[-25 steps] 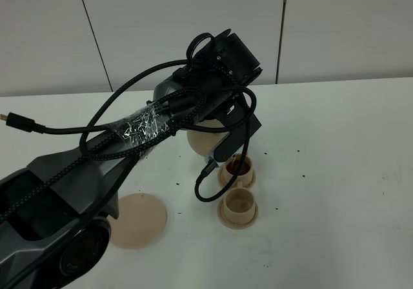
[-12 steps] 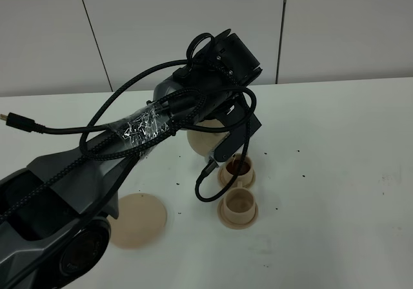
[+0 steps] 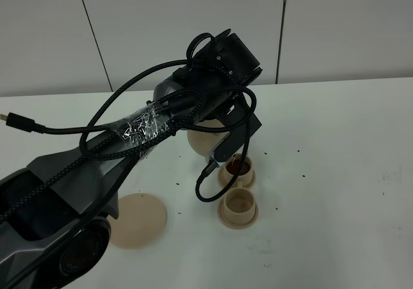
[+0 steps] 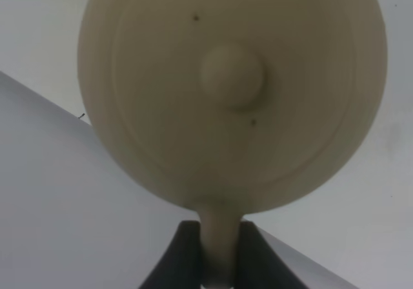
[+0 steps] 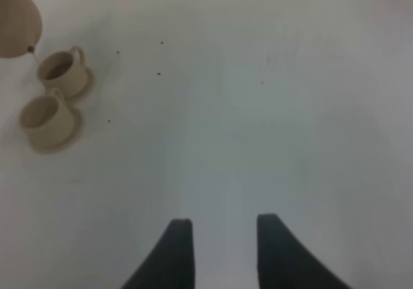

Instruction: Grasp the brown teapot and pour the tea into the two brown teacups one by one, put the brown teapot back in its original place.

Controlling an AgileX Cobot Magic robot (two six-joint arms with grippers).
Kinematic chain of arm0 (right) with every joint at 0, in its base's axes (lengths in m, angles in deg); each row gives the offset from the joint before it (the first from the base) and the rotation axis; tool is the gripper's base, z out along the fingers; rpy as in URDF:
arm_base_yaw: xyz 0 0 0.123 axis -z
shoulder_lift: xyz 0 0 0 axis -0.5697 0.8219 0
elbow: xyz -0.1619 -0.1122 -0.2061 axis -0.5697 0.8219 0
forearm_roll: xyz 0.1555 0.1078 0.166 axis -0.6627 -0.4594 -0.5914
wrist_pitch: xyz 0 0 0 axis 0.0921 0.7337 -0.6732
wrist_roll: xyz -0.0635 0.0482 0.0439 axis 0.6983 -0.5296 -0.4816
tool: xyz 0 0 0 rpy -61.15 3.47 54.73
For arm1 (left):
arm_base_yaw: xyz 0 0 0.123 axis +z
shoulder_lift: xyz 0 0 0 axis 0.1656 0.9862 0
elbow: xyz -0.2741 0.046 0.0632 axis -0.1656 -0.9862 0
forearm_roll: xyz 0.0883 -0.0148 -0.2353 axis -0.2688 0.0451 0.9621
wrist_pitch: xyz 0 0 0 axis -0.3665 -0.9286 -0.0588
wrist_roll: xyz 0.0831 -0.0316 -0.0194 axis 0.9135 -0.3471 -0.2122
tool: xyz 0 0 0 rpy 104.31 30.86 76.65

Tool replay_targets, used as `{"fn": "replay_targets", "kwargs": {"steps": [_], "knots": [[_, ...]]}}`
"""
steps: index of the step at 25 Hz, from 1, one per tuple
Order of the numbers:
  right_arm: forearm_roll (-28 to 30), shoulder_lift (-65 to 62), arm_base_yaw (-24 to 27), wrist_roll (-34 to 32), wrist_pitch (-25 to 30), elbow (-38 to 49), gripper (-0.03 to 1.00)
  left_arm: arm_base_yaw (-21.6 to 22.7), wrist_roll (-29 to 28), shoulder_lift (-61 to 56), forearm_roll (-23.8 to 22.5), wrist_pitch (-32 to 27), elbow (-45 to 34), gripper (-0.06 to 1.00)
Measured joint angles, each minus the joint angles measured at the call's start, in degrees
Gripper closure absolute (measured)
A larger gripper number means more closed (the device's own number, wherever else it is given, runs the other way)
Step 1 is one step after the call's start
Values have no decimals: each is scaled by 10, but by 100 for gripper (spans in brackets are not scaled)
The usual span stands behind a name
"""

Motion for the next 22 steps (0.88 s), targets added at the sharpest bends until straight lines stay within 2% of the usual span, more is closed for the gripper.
{"fn": "replay_targets", "kwargs": {"steps": [11, 22], "knots": [[0, 0, 0, 0, 0, 0, 73, 0, -9, 0, 9, 0, 0, 78], [0, 0, 0, 0, 0, 0, 73, 0, -48, 0, 15, -17, 0, 78]]}}
